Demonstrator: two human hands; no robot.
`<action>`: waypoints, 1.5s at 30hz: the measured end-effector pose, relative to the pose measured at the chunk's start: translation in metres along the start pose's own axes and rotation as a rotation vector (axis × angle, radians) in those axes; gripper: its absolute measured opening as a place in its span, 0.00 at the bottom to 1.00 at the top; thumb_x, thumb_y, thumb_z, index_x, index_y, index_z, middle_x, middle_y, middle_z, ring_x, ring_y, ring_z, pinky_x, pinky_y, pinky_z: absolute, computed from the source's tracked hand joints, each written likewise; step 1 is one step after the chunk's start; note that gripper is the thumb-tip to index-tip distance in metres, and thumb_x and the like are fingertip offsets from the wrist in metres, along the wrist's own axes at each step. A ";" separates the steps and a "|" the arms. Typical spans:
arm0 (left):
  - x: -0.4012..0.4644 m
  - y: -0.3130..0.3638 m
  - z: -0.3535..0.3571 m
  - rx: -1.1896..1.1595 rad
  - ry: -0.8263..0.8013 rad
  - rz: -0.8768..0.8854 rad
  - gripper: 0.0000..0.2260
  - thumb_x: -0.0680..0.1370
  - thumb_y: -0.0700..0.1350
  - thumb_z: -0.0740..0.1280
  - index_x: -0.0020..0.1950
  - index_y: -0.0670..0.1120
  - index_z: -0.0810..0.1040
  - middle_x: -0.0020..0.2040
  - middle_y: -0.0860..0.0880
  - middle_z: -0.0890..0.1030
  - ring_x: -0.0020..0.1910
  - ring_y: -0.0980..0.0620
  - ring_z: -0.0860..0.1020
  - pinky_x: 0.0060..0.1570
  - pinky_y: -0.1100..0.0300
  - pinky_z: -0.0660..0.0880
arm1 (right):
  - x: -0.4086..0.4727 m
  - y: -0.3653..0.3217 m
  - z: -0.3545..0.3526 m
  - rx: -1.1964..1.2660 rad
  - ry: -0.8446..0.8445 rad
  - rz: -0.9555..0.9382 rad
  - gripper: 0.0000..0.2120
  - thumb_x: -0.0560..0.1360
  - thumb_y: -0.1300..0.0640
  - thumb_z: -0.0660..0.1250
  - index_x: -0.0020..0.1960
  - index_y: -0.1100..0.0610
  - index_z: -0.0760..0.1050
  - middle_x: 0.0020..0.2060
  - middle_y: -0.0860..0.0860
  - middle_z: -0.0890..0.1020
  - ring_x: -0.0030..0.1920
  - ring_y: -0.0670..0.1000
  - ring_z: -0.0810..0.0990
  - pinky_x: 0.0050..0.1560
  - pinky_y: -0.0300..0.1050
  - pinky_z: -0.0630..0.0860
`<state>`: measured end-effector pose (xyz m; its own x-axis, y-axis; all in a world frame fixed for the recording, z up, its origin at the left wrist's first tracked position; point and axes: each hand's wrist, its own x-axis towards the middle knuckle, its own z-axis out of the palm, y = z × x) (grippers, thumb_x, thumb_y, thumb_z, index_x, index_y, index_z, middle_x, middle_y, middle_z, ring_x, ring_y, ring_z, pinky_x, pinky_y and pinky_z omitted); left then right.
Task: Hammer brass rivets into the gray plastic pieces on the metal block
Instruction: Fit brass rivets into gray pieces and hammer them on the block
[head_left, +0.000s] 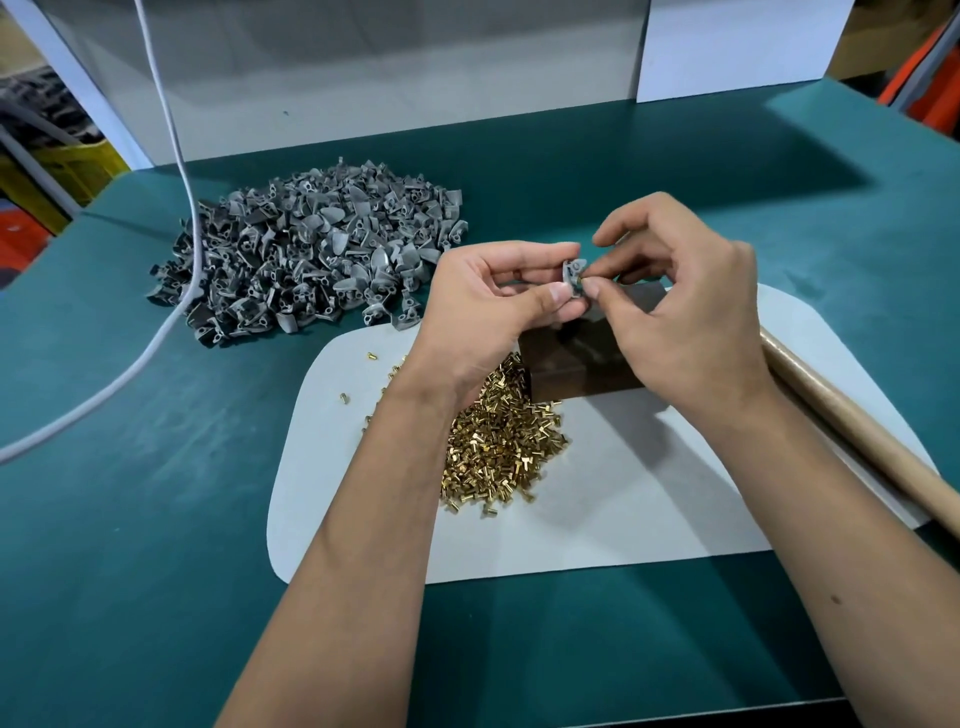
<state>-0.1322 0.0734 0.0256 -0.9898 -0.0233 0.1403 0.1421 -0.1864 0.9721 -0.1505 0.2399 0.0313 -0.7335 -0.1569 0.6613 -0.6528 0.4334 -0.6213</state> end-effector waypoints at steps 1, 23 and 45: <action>0.000 0.000 0.000 0.001 0.007 0.001 0.14 0.75 0.24 0.69 0.56 0.38 0.83 0.42 0.44 0.86 0.41 0.48 0.85 0.49 0.57 0.84 | 0.000 0.000 0.000 0.007 0.005 -0.001 0.12 0.70 0.65 0.74 0.50 0.55 0.77 0.38 0.44 0.84 0.43 0.45 0.84 0.48 0.36 0.78; 0.000 0.000 0.002 -0.049 0.076 -0.075 0.14 0.75 0.24 0.69 0.60 0.31 0.80 0.47 0.36 0.82 0.43 0.48 0.85 0.52 0.55 0.84 | 0.000 0.001 0.001 -0.022 -0.049 0.013 0.07 0.71 0.65 0.74 0.46 0.57 0.79 0.40 0.47 0.85 0.44 0.44 0.85 0.50 0.40 0.81; -0.001 0.000 0.016 0.111 0.137 0.059 0.03 0.79 0.34 0.71 0.51 0.37 0.85 0.45 0.40 0.86 0.40 0.50 0.85 0.43 0.58 0.83 | 0.002 0.005 -0.001 -0.163 -0.037 -0.047 0.02 0.77 0.62 0.70 0.46 0.61 0.81 0.40 0.51 0.82 0.42 0.51 0.78 0.46 0.40 0.73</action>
<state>-0.1309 0.0888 0.0288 -0.9700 -0.1656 0.1779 0.1917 -0.0712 0.9789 -0.1552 0.2429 0.0303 -0.7116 -0.2118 0.6699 -0.6492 0.5627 -0.5118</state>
